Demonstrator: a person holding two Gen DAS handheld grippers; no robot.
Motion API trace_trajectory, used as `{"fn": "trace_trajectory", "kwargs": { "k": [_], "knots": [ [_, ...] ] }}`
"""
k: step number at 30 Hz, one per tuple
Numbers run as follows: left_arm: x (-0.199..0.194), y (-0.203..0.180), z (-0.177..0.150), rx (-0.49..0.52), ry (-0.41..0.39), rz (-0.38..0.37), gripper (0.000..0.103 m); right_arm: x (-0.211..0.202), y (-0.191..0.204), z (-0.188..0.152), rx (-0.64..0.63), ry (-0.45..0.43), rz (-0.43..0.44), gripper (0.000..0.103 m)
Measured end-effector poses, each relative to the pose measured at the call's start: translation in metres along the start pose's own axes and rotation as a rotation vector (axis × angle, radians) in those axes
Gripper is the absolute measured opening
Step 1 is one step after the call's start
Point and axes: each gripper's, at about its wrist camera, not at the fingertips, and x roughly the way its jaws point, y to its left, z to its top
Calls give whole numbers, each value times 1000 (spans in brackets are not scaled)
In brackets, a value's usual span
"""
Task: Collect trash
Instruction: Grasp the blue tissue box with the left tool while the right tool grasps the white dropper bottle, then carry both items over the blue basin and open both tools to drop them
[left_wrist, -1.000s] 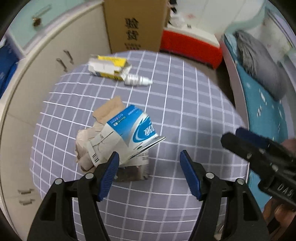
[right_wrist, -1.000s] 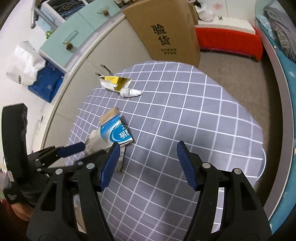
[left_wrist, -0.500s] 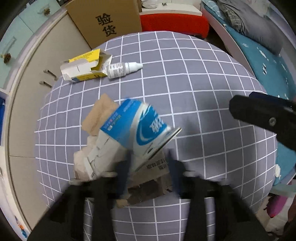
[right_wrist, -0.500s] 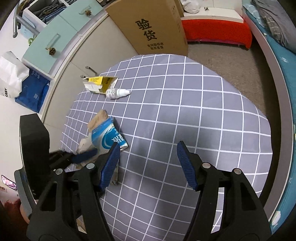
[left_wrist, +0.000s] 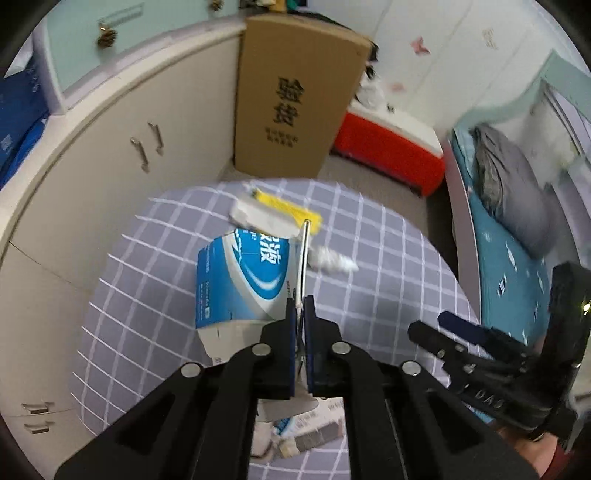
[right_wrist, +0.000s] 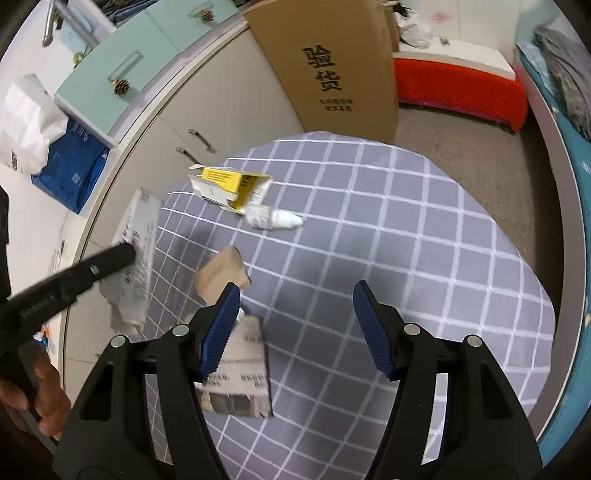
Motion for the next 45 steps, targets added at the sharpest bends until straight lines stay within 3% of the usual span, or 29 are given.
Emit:
{"fn": "trace_trajectory", "kwargs": {
  "k": [9, 20, 22, 23, 26, 27, 28, 36, 45],
  "knots": [
    [28, 25, 20, -51, 11, -4, 4, 52, 25, 35, -103, 14, -9, 63],
    [68, 35, 27, -56, 52, 13, 4, 107, 37, 52, -194, 58, -2, 63],
    [69, 35, 27, -55, 54, 17, 4, 115, 38, 53, -212, 69, -4, 58],
    [69, 34, 26, -55, 54, 20, 4, 118, 39, 53, -223, 79, -8, 51],
    [66, 31, 26, -55, 53, 30, 4, 119, 40, 51, -254, 85, -13, 50],
    [64, 30, 26, -55, 53, 33, 4, 118, 40, 50, -257, 91, -8, 49],
    [62, 29, 26, -57, 52, 34, 4, 116, 38, 50, -255, 95, 0, 38],
    [35, -1, 27, -38, 19, 36, 4, 71, 18, 39, -216, 75, 52, 39],
    [-5, -98, 11, 54, -18, -8, 4, -27, -44, 16, -109, -12, 70, 39]
  ]
}}
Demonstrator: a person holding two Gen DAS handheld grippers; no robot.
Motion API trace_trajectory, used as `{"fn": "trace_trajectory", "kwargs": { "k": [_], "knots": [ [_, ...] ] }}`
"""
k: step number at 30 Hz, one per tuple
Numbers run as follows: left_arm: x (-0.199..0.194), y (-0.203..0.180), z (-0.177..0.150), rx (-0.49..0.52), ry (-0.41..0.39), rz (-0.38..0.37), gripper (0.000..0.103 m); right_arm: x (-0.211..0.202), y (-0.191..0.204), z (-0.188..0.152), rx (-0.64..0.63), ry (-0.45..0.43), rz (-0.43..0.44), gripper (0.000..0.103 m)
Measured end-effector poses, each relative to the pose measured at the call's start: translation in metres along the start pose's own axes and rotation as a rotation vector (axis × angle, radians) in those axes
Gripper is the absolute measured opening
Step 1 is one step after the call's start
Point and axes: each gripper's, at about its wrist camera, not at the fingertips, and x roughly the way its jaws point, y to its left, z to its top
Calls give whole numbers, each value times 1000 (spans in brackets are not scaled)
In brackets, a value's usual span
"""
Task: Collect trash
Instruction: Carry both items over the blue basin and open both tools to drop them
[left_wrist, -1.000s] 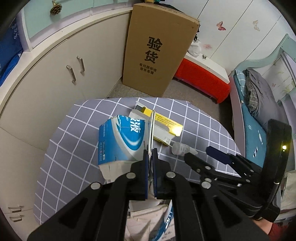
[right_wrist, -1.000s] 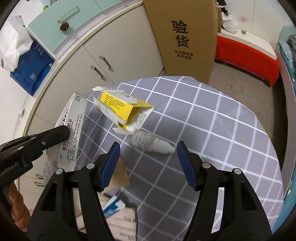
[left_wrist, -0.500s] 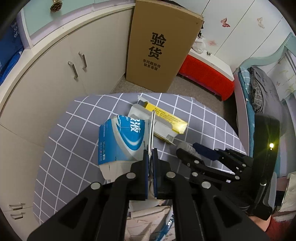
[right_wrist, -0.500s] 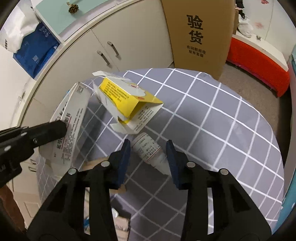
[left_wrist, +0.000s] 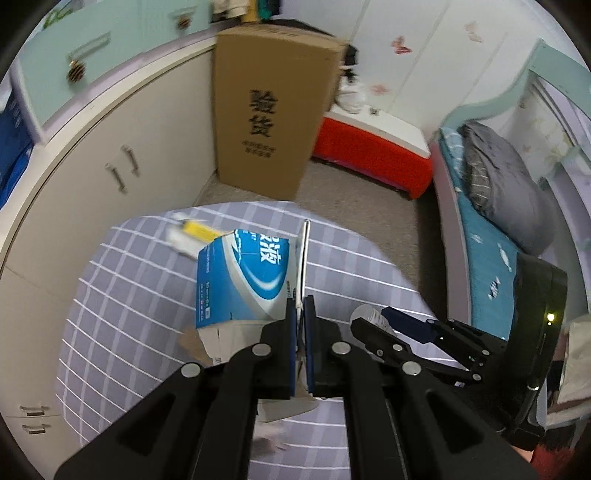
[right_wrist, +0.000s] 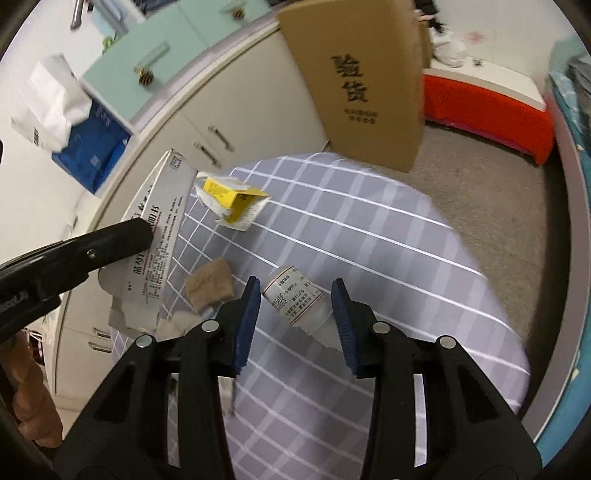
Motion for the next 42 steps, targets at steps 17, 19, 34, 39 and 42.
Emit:
{"fn": "trace_trajectory", "kwargs": {
  "k": [17, 19, 34, 39, 42],
  "knots": [
    [-22, -253, -61, 281, 2, -152, 4, -195, -163, -96, 251, -182, -102, 39],
    [-20, -276, -68, 311, 11, -164, 4, -211, -180, -106, 280, -203, -119, 39],
    [-3, -370, -101, 447, 78, -196, 4, -259, -252, -148, 428, -277, -162, 56],
    [1, -387, -104, 473, 90, -203, 5, -273, -261, -154, 446, -299, -180, 56],
    [4, -400, -107, 491, 95, -209, 5, -280, -267, -160, 464, -310, -184, 57]
  ]
}}
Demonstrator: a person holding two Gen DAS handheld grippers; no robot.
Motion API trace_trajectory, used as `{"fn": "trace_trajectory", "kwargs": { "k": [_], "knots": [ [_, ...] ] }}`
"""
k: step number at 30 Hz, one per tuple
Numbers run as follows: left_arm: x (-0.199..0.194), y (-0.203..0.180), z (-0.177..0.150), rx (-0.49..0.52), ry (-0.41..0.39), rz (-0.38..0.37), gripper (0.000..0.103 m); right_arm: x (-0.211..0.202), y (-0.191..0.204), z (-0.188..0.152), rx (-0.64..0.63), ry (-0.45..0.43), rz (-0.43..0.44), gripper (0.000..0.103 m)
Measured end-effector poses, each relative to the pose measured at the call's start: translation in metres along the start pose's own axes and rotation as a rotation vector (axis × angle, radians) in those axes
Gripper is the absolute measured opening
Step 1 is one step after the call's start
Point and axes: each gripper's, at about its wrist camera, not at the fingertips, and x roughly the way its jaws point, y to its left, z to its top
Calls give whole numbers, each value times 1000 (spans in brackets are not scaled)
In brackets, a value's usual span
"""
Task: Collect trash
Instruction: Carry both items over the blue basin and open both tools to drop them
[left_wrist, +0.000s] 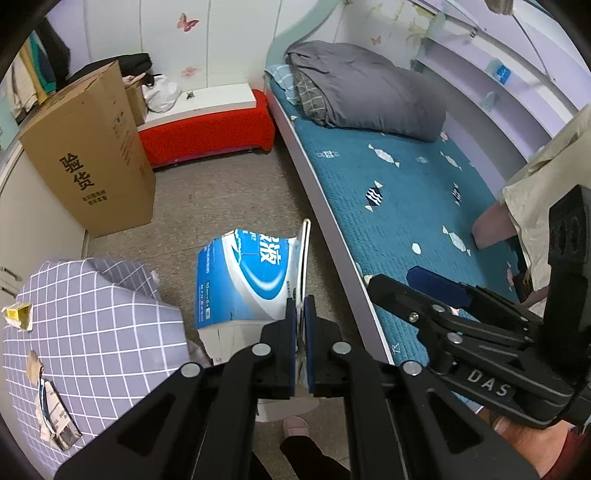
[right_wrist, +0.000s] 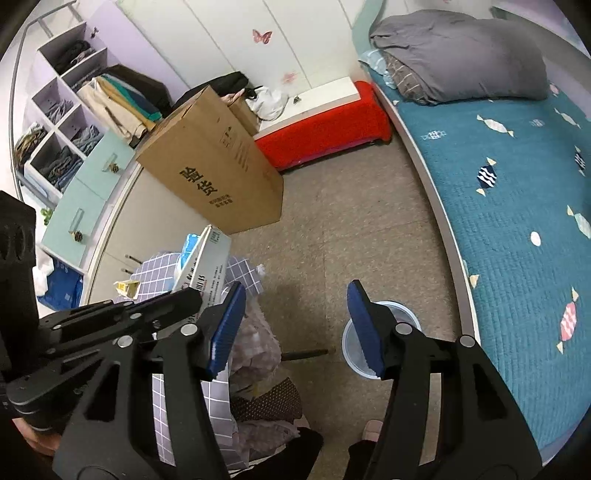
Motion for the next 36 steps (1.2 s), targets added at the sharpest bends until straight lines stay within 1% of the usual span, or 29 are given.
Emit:
{"fn": "trace_trajectory", "kwargs": {
  "k": [7, 14, 19, 21, 22, 23, 25, 30, 36],
  "knots": [
    [13, -19, 5, 22, 19, -23, 5, -17, -21, 0, 46, -34, -27, 57],
    [26, -36, 11, 50, 34, -40, 5, -29, -32, 1, 72, -66, -54, 60],
    [31, -39, 17, 42, 34, -52, 9, -38, -40, 0, 91, -90, -70, 61],
    [33, -38, 19, 21, 38, -62, 22, -41, -41, -3, 97, -93, -75, 61],
    [34, -36, 20, 5, 38, -63, 40, -41, -42, -3, 102, -94, -78, 61],
    [34, -36, 20, -4, 34, -61, 48, -42, -43, -3, 106, -93, -78, 61],
    [33, -35, 20, -6, 27, -61, 51, -41, -44, -3, 113, -93, -80, 61],
    [29, -33, 17, -7, 24, -59, 51, -38, -41, -3, 110, -83, -74, 61],
    [19, -25, 10, -17, 5, -39, 52, -34, -26, -6, 75, -77, -54, 61]
  ]
}}
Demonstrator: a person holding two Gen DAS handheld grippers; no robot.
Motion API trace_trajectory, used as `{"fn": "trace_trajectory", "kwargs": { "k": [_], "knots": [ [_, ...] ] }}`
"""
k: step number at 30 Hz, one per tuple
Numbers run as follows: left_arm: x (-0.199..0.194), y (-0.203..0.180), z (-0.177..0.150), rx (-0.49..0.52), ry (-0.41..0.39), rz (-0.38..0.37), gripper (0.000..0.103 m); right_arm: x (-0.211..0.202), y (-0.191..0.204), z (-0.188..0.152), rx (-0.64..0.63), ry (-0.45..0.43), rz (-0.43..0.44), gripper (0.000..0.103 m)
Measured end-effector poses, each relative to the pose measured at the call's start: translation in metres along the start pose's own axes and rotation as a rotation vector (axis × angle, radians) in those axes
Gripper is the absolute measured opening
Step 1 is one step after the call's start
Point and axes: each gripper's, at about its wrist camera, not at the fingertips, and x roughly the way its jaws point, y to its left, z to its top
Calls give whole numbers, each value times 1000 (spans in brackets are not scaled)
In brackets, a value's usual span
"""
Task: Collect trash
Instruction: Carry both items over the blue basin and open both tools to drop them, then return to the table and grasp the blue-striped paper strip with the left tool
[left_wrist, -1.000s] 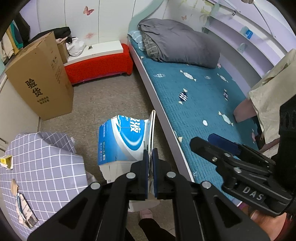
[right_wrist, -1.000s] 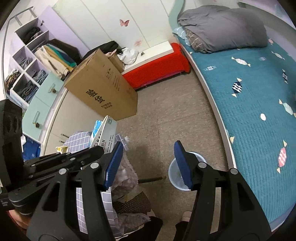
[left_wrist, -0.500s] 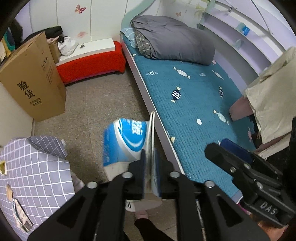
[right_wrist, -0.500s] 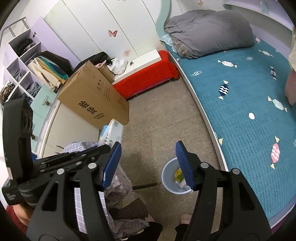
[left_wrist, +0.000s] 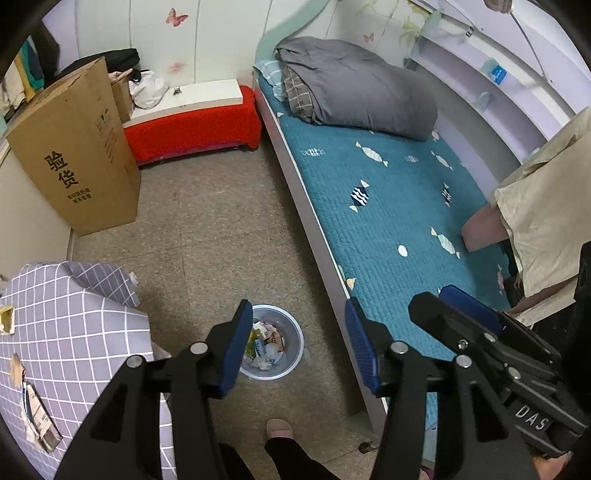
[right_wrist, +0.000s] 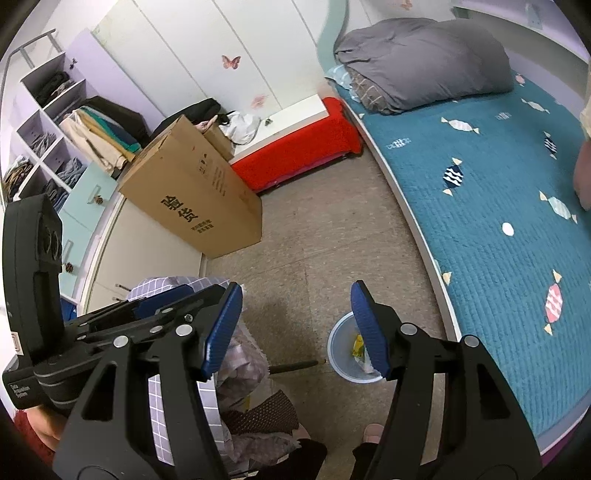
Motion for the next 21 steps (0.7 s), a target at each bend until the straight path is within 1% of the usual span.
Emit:
{"fn": "trace_trajectory", "kwargs": {
  "k": [7, 12, 18, 21],
  "knots": [
    [-25, 17, -14, -27, -51, 50, 52, 0, 23, -5, -48, 5, 32, 61],
    [-48, 41, -31, -81, -74, 91, 52, 8, 52, -14, -104, 32, 73, 61],
    [-78, 90, -57, -158, -95, 137, 52, 20, 103, -30, -173, 56, 121, 61],
    [-94, 123, -72, -197, -98, 156, 52, 30, 134, -42, -199, 74, 139, 61]
  ]
}}
